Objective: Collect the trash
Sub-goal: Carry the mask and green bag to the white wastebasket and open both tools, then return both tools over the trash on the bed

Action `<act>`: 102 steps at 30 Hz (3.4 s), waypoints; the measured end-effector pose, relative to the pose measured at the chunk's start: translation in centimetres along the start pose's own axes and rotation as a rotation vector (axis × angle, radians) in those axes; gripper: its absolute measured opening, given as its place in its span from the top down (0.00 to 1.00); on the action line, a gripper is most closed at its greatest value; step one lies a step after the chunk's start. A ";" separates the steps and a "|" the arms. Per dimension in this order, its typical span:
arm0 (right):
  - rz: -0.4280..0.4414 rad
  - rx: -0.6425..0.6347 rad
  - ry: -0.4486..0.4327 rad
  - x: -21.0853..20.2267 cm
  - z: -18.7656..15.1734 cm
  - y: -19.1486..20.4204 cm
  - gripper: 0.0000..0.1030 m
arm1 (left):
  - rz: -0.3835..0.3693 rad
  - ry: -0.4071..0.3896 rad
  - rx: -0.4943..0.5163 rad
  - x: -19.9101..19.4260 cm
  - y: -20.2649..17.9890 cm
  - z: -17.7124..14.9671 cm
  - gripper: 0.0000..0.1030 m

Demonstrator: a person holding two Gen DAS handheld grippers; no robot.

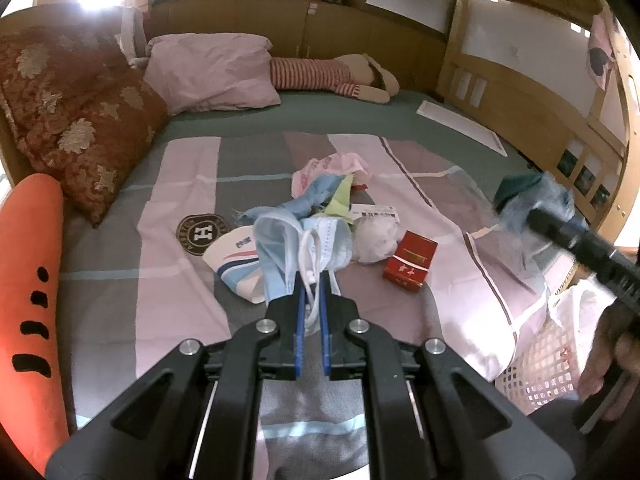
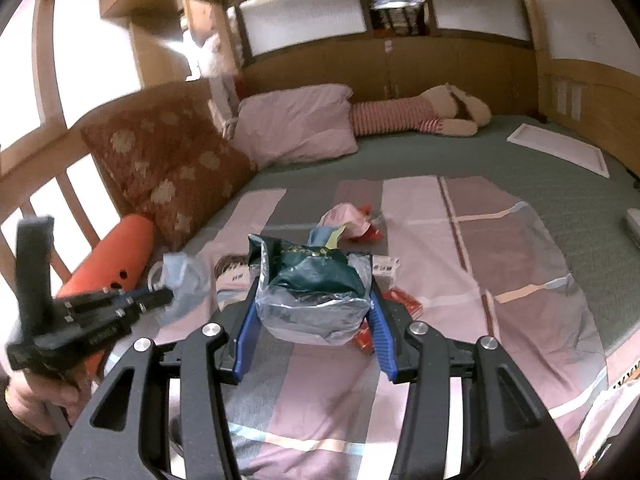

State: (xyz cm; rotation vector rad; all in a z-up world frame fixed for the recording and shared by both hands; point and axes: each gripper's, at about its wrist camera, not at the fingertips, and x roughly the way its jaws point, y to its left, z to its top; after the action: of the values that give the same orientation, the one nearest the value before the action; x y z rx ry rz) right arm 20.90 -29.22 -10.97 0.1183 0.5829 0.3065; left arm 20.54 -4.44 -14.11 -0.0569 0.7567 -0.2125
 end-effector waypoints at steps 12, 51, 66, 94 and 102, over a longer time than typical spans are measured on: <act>-0.426 0.247 -0.072 -18.0 -11.5 -16.2 0.51 | -0.219 0.053 0.232 1.1 -9.4 -1.7 0.93; -0.194 -0.105 -0.095 -4.0 1.0 4.9 0.14 | 0.135 -0.229 0.003 -8.1 -2.5 1.5 0.05; -0.141 -0.109 -0.002 0.0 -2.0 6.6 0.13 | 0.197 -0.106 -0.037 -0.6 -0.3 -2.9 0.04; -0.130 -0.101 0.015 0.3 -2.0 6.2 0.13 | 0.191 -0.068 -0.055 -0.2 -0.2 -3.3 0.04; -0.130 -0.099 0.015 0.3 -2.0 6.1 0.13 | 0.189 -0.068 -0.052 -0.3 -0.4 -3.3 0.04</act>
State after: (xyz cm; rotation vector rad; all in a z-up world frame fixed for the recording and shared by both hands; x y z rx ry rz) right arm 18.49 -23.26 -11.62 -0.0175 0.5868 0.2093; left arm 17.94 -4.65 -16.26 -0.0412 0.6952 -0.0113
